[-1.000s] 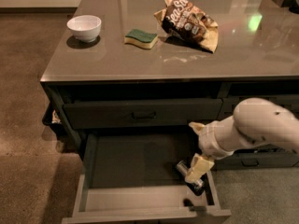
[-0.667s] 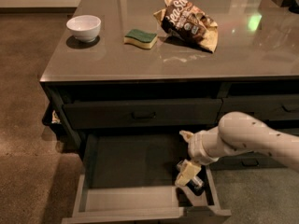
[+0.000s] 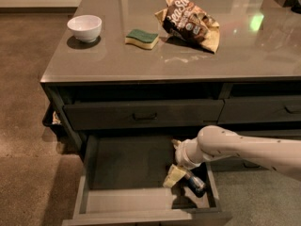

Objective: Pick redbull can from middle drawer and place on counter

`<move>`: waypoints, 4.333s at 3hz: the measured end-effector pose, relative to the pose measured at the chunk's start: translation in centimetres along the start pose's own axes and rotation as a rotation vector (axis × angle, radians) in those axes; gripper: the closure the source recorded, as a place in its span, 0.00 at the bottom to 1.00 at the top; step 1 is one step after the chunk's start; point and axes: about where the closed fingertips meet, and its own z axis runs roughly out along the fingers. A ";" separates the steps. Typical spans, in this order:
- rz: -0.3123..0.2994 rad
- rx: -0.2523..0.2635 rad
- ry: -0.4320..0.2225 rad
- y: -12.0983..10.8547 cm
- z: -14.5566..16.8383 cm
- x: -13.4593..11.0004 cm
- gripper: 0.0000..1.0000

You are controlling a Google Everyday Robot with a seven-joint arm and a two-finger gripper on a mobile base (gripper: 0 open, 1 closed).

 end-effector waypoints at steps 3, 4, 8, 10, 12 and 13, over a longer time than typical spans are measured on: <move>0.036 -0.022 0.090 -3.1 6.2 3.6 0.00; 0.068 -0.010 0.111 -2.8 4.6 6.6 0.00; 0.090 -0.050 0.131 -3.2 5.0 12.0 0.00; 0.108 -0.081 0.145 -3.3 7.8 14.0 0.00; 0.108 -0.100 0.142 -3.2 9.6 14.3 0.42; 0.097 -0.081 0.133 -3.0 9.4 13.8 0.65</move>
Offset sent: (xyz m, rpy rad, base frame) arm 0.0532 -0.0136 -0.0938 -0.1346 0.0773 -0.0482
